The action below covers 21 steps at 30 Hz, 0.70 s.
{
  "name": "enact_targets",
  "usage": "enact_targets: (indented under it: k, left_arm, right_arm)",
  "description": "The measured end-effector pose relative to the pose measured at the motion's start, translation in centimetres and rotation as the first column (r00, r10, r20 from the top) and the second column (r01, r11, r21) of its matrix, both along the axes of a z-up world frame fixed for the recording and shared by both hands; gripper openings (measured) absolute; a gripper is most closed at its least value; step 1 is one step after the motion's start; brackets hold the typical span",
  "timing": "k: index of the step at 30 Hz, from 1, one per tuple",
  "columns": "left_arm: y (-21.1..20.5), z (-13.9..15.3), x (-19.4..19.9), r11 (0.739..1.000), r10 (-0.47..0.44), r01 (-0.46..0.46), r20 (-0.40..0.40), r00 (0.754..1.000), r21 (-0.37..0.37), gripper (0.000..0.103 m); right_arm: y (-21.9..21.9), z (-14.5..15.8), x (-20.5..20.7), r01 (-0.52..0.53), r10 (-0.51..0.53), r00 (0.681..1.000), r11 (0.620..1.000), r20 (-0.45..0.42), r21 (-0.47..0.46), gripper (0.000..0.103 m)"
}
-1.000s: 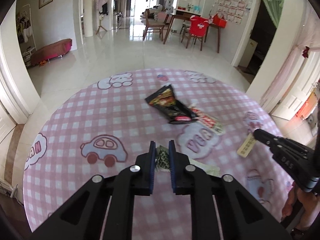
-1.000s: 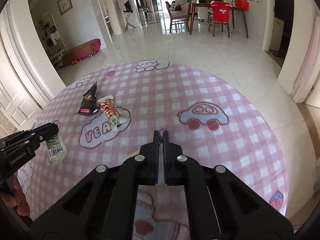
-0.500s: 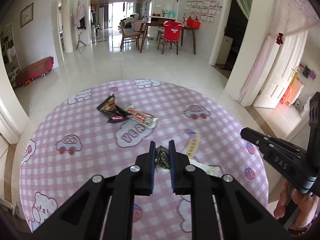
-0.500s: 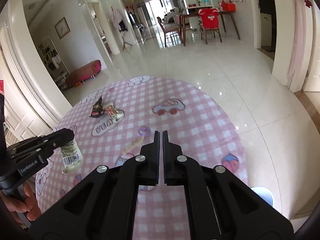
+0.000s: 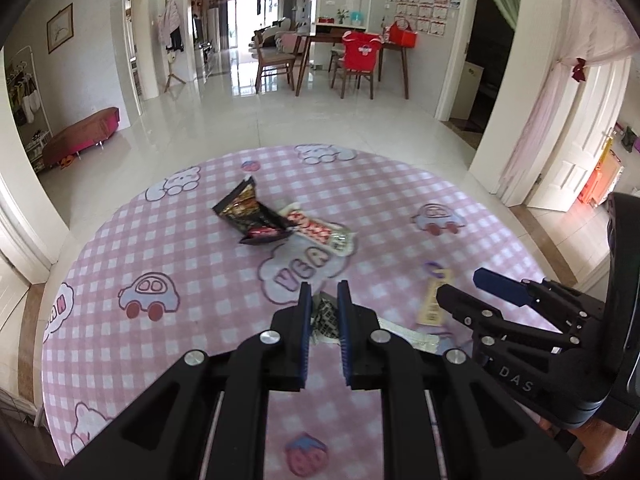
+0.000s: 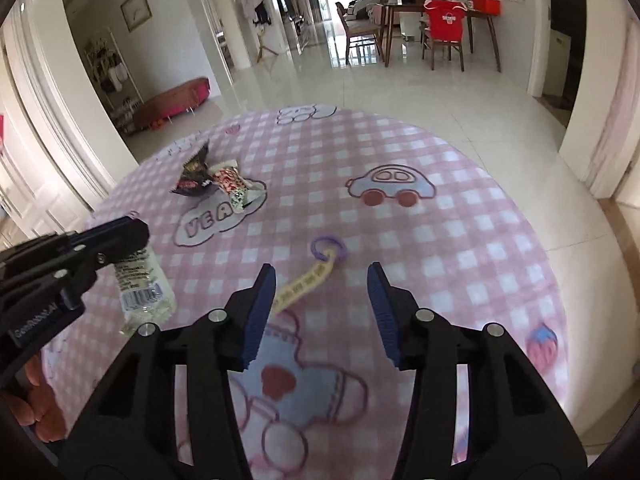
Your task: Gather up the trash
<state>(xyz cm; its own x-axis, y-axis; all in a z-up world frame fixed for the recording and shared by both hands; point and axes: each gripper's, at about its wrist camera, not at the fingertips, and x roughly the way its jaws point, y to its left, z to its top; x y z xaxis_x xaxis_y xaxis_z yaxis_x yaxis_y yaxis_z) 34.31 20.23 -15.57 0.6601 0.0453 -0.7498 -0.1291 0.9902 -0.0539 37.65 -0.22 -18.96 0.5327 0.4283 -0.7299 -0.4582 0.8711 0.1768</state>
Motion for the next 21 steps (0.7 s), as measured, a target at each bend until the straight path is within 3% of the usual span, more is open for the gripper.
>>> enact_targets:
  k: [3, 5, 8, 11, 13, 21]
  left_arm:
    - [0.8, -0.7, 0.7, 1.000, 0.006, -0.006, -0.010, 1.000, 0.004, 0.012]
    - [1.1, -1.0, 1.2, 1.000, 0.006, -0.006, -0.014, 1.000, 0.002, 0.012]
    - [0.9, -1.3, 1.6, 1.000, -0.001, 0.001, -0.017, 1.000, -0.002, 0.012]
    - [0.4, -1.3, 1.7, 1.000, -0.011, 0.011, -0.017, 1.000, -0.004, 0.012]
    - [0.0, -1.1, 1.5, 1.000, -0.020, 0.020, -0.014, 1.000, -0.004, 0.012]
    - [-3.0, 0.5, 0.3, 0.998, -0.060, 0.060, 0.008, 0.998, 0.006, 0.012]
  right_arm:
    - [1.3, -0.8, 0.8, -0.002, 0.002, 1.000, 0.997, 0.002, -0.071, 0.041]
    - [1.3, -0.8, 1.2, -0.003, 0.004, 1.000, 0.997, 0.010, -0.078, 0.028]
    - [1.8, -1.2, 1.5, -0.006, 0.010, 1.000, 0.990, 0.028, -0.138, 0.020]
    - [1.4, -1.3, 1.7, -0.015, 0.018, 1.000, 0.993, 0.025, -0.121, 0.018]
    - [0.7, -1.2, 1.6, -0.010, 0.012, 1.000, 0.996, 0.022, -0.086, 0.005]
    - [-2.8, 0.3, 0.1, 0.016, -0.016, 1.000, 1.000, 0.019, -0.004, 0.005]
